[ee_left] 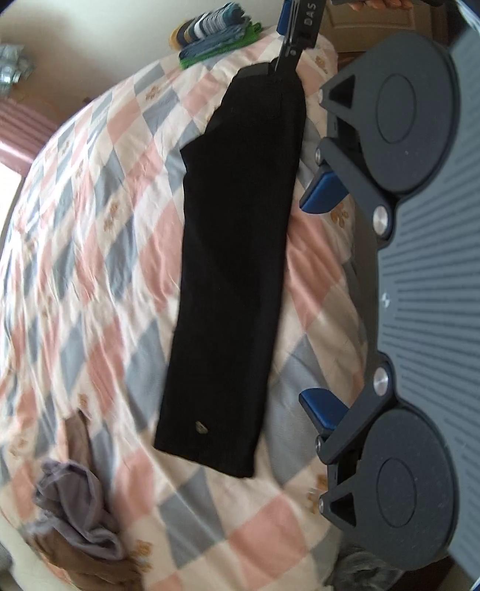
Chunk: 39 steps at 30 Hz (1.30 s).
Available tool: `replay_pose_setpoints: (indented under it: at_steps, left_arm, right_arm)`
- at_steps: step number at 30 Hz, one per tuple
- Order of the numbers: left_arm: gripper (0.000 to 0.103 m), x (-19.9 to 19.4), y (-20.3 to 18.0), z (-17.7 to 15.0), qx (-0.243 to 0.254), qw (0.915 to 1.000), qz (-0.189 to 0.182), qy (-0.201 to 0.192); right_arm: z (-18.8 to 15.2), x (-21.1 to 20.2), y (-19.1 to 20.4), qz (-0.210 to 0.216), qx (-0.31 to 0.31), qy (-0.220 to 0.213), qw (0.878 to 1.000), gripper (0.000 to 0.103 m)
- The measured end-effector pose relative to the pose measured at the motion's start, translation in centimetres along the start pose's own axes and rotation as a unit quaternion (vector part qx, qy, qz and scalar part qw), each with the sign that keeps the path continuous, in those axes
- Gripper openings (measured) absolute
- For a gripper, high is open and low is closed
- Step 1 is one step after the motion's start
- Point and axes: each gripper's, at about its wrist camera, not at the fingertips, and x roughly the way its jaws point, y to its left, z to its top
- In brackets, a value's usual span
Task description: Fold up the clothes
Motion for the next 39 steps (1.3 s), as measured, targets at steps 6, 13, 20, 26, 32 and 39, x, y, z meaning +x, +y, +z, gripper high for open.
replay_pose_setpoints:
  at_steps: [6, 13, 20, 26, 32, 39]
  left_arm:
    - [0.099, 1.2, 3.4, 0.7, -0.021, 0.999, 0.033, 0.02]
    - [0.097, 1.7, 8.4, 4.5, 0.011, 0.9995, 0.03, 0.002]
    - [0.092, 5.3, 15.1, 9.7, 0.023, 0.9989, -0.012, 0.038]
    - [0.079, 9.9, 20.8, 12.3, 0.035, 0.9938, -0.053, 0.091]
    - [0.075, 14.6, 23.9, 13.7, 0.048, 0.9877, -0.079, 0.126]
    - [0.075, 18.8, 24.3, 13.5, 0.076, 0.985, -0.081, 0.132]
  right_arm:
    - [0.3, 1.4, 0.8, 0.027, -0.01, 0.004, 1.0, 0.103]
    - [0.9, 0.5, 2.1, 0.04, 0.009, -0.051, 0.998, 0.103]
    - [2.3, -0.7, 6.7, 0.043, 0.075, -0.155, 0.984, 0.099]
    - [1.5, 2.4, 15.8, 0.016, 0.023, -0.119, 0.993, 0.094]
    - [-0.9, 7.2, 24.9, 0.043, -0.051, -0.047, 0.997, 0.094]
    - [-2.8, 11.3, 31.3, 0.051, -0.126, -0.036, 0.99, 0.094]
